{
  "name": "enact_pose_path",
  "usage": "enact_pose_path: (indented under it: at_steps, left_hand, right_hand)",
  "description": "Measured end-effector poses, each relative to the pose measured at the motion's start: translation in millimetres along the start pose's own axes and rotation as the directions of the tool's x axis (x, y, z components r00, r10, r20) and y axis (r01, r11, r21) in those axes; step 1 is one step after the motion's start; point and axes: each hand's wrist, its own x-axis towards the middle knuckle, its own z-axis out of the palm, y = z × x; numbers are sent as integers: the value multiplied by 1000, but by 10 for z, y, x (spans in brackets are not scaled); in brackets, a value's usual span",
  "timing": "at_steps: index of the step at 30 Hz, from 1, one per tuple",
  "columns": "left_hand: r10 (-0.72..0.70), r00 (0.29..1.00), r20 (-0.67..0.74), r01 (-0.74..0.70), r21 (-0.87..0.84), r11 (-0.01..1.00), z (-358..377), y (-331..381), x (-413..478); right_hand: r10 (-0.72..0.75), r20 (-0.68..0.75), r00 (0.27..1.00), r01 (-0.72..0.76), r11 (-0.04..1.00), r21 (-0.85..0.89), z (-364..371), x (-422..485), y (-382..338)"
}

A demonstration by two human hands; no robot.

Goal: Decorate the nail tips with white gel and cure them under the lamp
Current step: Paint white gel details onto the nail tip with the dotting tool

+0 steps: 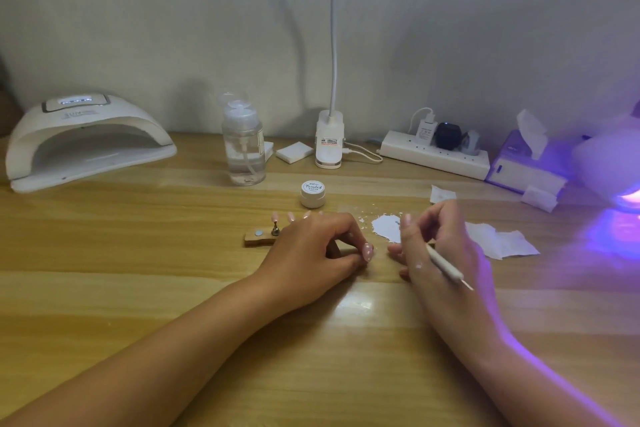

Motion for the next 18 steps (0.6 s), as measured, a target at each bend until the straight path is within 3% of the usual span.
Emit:
enact_pose_path:
  at_steps: [5,10,14,18]
  left_hand:
    - [31,998,-51,-32,-9,999,3,15,-18]
    - [72,974,-215,-90,-75,993,-112,147,-73]
    - [-105,953,-284,17,-295,955,-621,125,-5]
    - [-253,958,-134,208,-280,937,-1054,-146,-58]
  right_hand:
    - [0,35,999,2,998,-65,-16,-5,24]
    - [-30,32,999,31,999,-35,-20,-33,-9]
    - [-8,16,1000,8,1000,15,-28,-15,1]
    - [-24,15,1000,24,999,33,-14,0,-7]
